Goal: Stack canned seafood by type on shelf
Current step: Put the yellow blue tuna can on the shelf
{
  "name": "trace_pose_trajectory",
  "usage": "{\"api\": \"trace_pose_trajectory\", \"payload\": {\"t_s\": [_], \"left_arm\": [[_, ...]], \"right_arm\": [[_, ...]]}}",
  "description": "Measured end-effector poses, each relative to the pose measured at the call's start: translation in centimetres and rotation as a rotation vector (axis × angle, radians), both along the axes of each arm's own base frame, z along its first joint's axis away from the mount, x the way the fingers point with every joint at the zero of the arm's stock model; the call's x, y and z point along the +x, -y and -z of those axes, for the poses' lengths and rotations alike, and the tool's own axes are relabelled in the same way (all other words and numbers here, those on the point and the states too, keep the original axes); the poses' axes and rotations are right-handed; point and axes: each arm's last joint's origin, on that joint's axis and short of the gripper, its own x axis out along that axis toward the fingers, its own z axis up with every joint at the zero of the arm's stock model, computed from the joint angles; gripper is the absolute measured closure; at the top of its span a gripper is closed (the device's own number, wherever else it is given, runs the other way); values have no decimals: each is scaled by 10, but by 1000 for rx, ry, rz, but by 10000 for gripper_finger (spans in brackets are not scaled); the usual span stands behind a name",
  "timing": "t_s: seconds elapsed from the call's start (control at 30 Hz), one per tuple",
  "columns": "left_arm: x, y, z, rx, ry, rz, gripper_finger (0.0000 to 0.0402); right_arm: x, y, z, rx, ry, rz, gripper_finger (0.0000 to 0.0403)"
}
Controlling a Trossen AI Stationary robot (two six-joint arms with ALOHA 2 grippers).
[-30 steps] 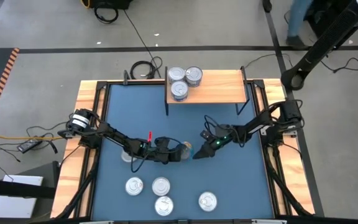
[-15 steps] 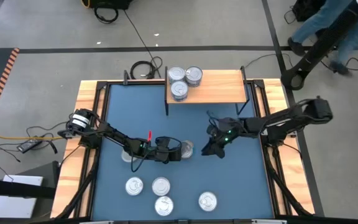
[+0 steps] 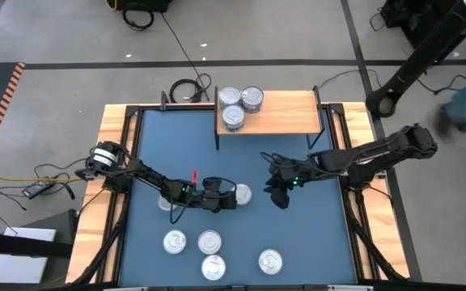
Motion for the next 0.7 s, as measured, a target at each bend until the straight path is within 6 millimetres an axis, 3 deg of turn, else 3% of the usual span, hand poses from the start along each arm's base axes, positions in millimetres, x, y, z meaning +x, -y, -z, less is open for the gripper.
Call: {"api": "trace_pose_trajectory", "payload": {"t_s": [0.23, 0.47, 0.6, 0.7], "left_arm": [[-2, -2, 2, -23, -15, -90, 401], [-2, -4, 1, 9, 21, -157, 401], [-3, -4, 3, -6, 7, -174, 401], [-4, -5, 4, -14, -8, -190, 401]], "right_arm": [[11, 5, 21, 74, -54, 127, 252], [34, 7, 22, 168, 102, 219, 249], [35, 17, 33, 223, 114, 393, 249], [35, 27, 43, 375, 202, 437, 245]]}}
